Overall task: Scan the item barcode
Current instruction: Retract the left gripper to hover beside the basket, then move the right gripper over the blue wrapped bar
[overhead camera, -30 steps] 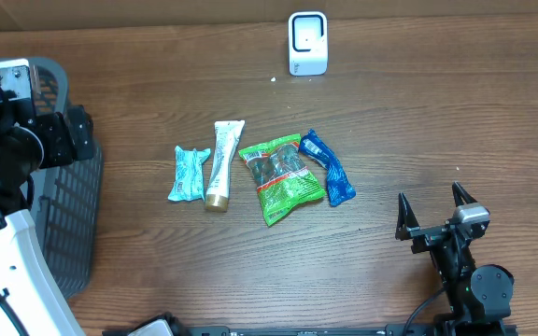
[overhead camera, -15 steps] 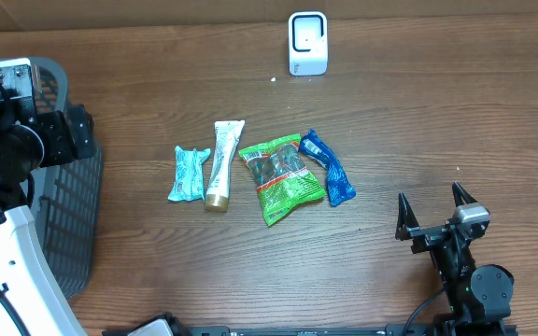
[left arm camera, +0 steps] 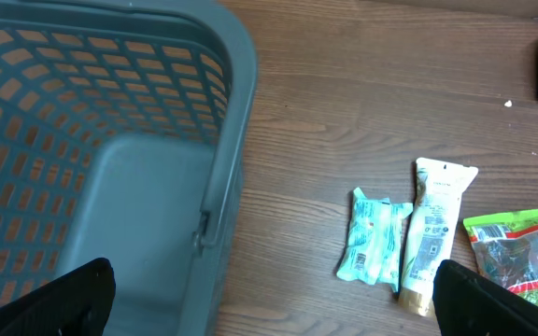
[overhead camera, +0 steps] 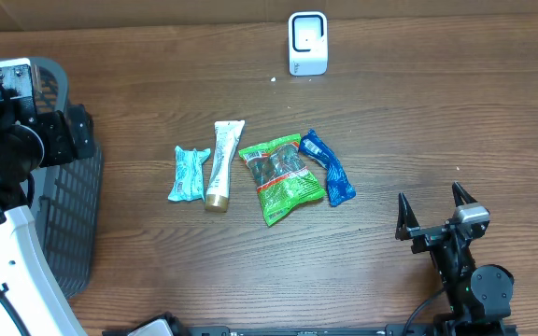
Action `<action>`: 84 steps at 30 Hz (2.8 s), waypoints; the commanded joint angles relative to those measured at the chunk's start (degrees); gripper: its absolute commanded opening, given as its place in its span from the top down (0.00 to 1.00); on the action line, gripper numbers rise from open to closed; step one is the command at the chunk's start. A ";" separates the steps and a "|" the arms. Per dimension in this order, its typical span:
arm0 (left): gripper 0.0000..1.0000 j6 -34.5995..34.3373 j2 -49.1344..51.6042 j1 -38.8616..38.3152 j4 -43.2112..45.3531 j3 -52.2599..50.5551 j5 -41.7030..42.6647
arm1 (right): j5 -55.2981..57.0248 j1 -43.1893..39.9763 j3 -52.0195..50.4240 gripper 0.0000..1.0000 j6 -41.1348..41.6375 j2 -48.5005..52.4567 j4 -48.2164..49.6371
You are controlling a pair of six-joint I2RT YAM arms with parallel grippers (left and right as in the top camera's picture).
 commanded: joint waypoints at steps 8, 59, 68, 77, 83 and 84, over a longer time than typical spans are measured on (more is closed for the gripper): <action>0.00 1.07 0.35 0.20 0.04 0.74 0.59 | 2.51 0.26 -0.59 0.00 0.04 -0.46 2.62; 0.00 1.07 0.35 0.20 0.04 0.74 0.59 | -31.01 0.26 74.58 0.07 -14.64 105.63 -37.70; 0.00 1.07 0.35 0.20 0.04 0.74 0.59 | -30.16 2.51 74.55 0.09 -16.83 110.03 -37.88; 0.00 1.07 0.35 0.20 0.04 0.74 0.59 | -29.31 4.83 74.44 0.23 -16.74 114.77 -35.56; 0.00 1.07 0.35 0.20 0.04 0.74 0.59 | -28.68 4.83 74.29 0.33 -16.76 117.33 -35.32; 0.00 1.07 0.35 0.20 0.04 0.74 0.59 | -28.65 4.83 74.29 0.36 -16.76 117.98 -35.28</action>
